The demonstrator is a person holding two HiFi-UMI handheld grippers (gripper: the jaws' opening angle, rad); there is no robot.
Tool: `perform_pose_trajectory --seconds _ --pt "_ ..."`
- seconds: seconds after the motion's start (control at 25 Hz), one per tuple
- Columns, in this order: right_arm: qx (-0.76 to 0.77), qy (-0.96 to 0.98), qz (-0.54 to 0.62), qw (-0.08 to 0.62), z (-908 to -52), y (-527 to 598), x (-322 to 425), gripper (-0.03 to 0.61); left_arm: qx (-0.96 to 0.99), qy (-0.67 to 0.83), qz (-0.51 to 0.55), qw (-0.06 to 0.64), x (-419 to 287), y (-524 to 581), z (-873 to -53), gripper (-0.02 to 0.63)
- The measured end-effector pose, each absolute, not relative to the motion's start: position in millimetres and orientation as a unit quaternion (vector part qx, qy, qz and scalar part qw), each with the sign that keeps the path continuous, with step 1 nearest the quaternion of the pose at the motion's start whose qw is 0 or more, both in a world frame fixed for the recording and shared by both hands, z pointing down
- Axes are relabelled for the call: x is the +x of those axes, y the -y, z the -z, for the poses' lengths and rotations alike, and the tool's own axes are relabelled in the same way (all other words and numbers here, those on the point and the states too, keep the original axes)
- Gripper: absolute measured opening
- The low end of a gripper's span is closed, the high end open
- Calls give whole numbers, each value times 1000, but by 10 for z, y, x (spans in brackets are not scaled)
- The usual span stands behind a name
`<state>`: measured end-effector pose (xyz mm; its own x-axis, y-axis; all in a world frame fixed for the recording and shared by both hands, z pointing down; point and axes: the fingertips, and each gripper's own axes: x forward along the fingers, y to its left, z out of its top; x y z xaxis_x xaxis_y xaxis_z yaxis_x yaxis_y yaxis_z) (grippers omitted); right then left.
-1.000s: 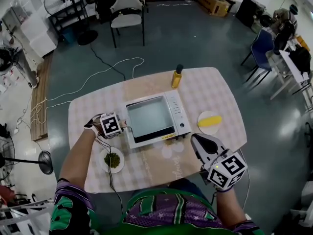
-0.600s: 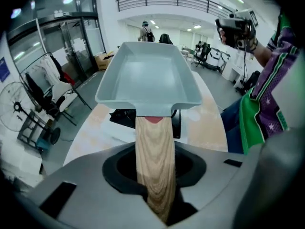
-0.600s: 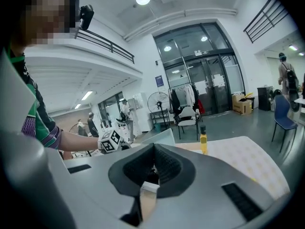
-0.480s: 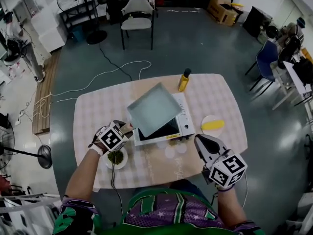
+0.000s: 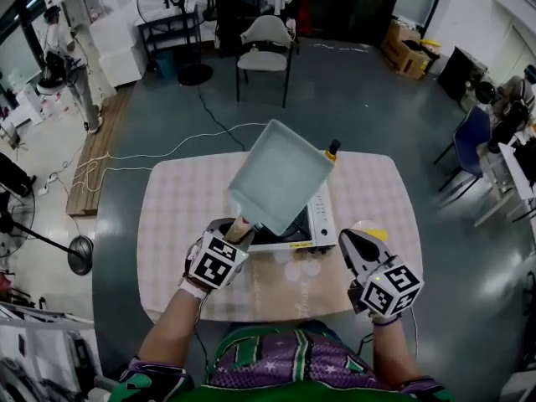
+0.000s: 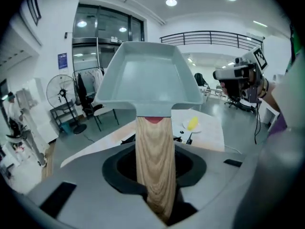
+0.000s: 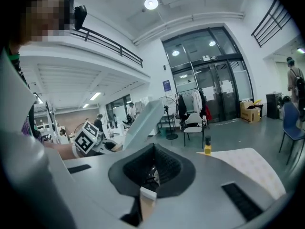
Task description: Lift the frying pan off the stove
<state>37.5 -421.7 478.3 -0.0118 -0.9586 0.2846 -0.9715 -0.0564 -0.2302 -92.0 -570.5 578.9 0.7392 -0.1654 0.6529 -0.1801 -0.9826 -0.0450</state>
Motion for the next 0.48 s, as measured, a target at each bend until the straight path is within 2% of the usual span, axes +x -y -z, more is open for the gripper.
perform_pose_trajectory --seconds 0.48 --pt "705 701 -106 -33 -3840 3888 628 8 936 265 -224 63 -1028 5149 -4544 143"
